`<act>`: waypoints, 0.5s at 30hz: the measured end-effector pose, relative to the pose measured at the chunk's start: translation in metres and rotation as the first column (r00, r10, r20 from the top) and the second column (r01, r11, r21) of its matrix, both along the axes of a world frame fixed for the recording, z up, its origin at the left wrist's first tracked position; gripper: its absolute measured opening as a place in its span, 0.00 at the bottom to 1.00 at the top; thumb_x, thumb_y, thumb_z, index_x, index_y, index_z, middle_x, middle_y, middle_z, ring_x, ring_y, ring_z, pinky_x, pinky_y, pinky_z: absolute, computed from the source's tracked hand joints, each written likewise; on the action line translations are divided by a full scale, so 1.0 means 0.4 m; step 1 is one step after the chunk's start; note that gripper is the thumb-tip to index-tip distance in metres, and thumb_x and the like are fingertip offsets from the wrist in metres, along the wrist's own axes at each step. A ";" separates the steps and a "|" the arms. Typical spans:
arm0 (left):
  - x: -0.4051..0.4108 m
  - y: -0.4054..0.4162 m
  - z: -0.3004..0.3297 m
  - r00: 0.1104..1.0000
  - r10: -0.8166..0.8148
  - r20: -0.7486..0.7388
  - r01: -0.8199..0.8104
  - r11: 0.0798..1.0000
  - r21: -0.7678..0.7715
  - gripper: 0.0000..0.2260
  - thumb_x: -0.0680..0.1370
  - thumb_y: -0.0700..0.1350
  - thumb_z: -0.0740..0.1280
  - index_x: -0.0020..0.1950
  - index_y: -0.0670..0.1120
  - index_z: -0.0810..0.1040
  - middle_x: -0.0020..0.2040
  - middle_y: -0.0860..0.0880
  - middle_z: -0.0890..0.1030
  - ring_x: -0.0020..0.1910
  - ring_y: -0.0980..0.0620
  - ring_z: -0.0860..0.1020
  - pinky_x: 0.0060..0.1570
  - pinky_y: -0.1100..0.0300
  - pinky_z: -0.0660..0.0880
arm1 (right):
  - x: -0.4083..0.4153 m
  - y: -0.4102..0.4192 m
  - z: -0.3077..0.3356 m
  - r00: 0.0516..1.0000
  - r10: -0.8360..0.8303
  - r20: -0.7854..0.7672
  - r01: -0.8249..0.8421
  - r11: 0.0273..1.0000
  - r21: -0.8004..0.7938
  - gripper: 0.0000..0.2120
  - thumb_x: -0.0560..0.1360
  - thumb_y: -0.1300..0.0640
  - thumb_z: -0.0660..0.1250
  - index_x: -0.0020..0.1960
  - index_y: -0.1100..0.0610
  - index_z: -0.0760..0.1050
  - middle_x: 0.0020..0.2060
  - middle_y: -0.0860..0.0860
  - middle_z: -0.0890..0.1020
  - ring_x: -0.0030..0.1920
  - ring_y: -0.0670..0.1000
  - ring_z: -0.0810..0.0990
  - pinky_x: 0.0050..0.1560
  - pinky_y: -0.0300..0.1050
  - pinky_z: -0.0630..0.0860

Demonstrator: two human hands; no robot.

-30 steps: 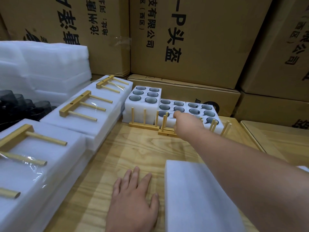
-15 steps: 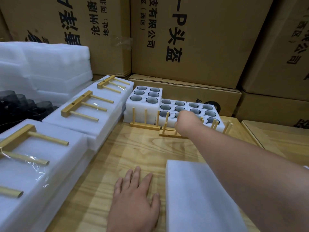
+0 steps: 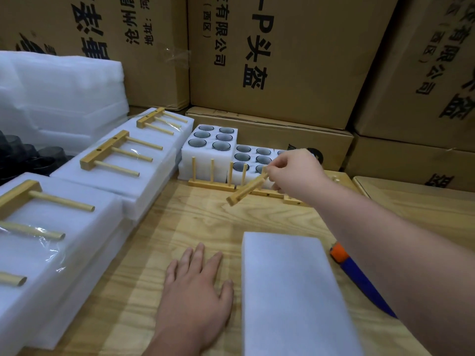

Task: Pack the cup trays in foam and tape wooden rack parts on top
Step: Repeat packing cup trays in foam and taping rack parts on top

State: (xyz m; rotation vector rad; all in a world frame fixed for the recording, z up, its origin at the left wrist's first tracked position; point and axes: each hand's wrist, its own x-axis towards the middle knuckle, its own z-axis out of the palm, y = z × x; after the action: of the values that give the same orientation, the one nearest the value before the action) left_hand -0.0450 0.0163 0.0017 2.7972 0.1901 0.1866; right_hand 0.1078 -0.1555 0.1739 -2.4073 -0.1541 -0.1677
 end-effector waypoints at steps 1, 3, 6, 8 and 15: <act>0.000 0.000 0.000 1.000 0.000 -0.001 0.000 1.000 0.001 0.32 0.77 0.67 0.50 0.81 0.63 0.52 0.84 0.55 0.46 0.82 0.54 0.43 0.78 0.51 0.40 | -0.029 -0.017 0.008 1.000 0.006 0.000 -0.006 0.998 0.069 0.11 0.76 0.60 0.63 0.41 0.58 0.84 0.34 0.56 0.86 0.37 0.60 0.86 0.42 0.58 0.85; -0.001 0.000 -0.001 1.000 -0.001 -0.005 0.001 1.000 -0.003 0.32 0.77 0.67 0.49 0.81 0.63 0.53 0.84 0.55 0.47 0.82 0.54 0.44 0.78 0.51 0.41 | -0.086 -0.056 0.017 0.999 0.023 -0.022 -0.018 0.977 0.211 0.10 0.76 0.61 0.65 0.40 0.56 0.84 0.34 0.54 0.86 0.33 0.53 0.85 0.42 0.56 0.86; -0.005 -0.001 -0.002 1.000 0.002 -0.011 -0.002 1.000 -0.004 0.32 0.76 0.66 0.47 0.81 0.62 0.54 0.84 0.55 0.48 0.82 0.53 0.44 0.79 0.50 0.41 | -0.172 -0.119 0.020 0.996 0.051 -0.068 -0.020 0.922 0.387 0.09 0.78 0.62 0.69 0.42 0.55 0.85 0.37 0.54 0.87 0.33 0.49 0.83 0.35 0.44 0.84; -0.006 -0.002 -0.002 1.000 0.004 -0.010 -0.004 1.000 -0.002 0.32 0.76 0.66 0.47 0.81 0.62 0.54 0.84 0.54 0.48 0.82 0.53 0.45 0.79 0.50 0.42 | -0.228 -0.153 0.006 0.990 0.063 -0.126 0.002 0.886 0.464 0.07 0.79 0.61 0.69 0.45 0.56 0.85 0.39 0.54 0.87 0.34 0.49 0.85 0.34 0.40 0.82; -0.010 -0.004 0.006 1.000 0.009 -0.027 -0.009 1.000 0.002 0.31 0.78 0.65 0.51 0.81 0.61 0.56 0.84 0.53 0.49 0.82 0.52 0.46 0.79 0.49 0.43 | -0.362 -0.219 -0.108 0.952 0.117 -0.282 0.058 0.838 0.542 0.05 0.79 0.64 0.69 0.49 0.61 0.84 0.41 0.58 0.87 0.34 0.50 0.84 0.32 0.39 0.79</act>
State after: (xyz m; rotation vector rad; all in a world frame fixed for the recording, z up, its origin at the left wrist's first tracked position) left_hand -0.0489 0.0146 0.0041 2.8027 0.2089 0.1517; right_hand -0.0372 -0.2431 0.1306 -1.8234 0.0046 0.1621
